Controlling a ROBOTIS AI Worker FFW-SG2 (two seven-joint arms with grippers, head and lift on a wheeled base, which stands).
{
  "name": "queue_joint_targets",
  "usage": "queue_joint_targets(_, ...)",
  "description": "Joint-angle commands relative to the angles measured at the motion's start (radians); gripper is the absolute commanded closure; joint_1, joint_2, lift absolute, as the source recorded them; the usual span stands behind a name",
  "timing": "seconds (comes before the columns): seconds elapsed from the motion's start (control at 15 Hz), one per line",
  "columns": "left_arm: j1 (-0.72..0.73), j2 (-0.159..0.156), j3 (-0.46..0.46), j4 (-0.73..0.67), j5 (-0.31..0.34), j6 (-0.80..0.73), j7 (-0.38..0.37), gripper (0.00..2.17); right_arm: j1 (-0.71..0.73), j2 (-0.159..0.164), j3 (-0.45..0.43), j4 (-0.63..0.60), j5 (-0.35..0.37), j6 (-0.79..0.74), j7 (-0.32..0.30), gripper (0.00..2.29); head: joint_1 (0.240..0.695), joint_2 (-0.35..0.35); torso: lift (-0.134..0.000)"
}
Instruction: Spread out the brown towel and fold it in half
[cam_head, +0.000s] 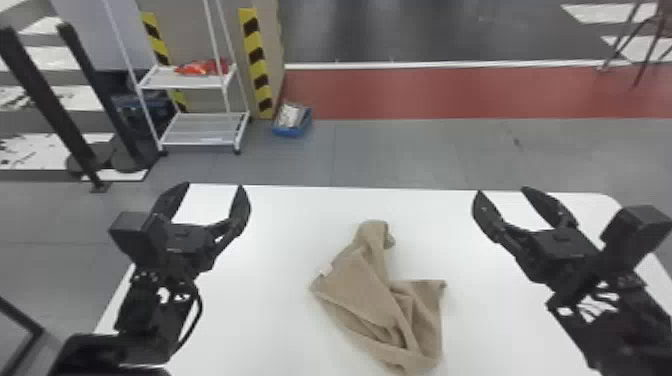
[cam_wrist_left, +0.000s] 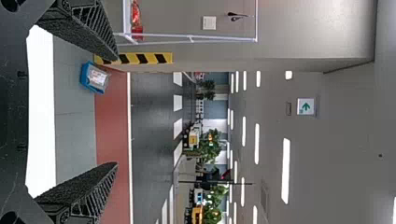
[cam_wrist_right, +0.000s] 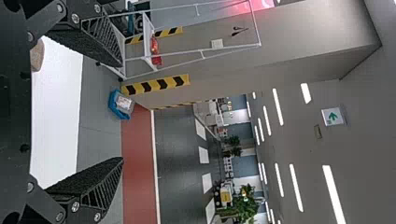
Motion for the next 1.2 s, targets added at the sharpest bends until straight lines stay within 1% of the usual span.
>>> queue_joint_targets(0.0,0.000,-0.001,-0.004,0.000,-0.001,0.000,0.001,0.09,0.000,0.001,0.000,0.000,-0.001,0.000,-0.005,0.19,0.695,0.060,0.000)
queue_joint_targets(0.27,-0.002,-0.001,0.001,0.000,-0.001,0.003,0.001,0.09,-0.002,0.001,-0.002,-0.002,-0.002,0.000,-0.003,0.19,0.695,0.058,0.000)
queue_joint_targets(0.53,-0.002,-0.001,0.001,-0.012,0.002,0.046,0.001,0.09,-0.002,0.001,-0.005,-0.002,-0.005,0.000,-0.003,0.19,0.695,0.058,0.000)
queue_joint_targets(0.93,0.000,-0.001,0.002,-0.012,0.004,0.046,0.003,0.09,0.004,0.001,-0.005,-0.005,-0.010,-0.003,-0.003,0.19,0.695,0.057,0.000)
queue_joint_targets(1.13,-0.012,-0.001,0.002,0.009,0.006,0.043,0.003,0.09,0.006,0.001,-0.005,0.003,-0.005,-0.012,-0.003,0.19,0.695,0.058,0.000)
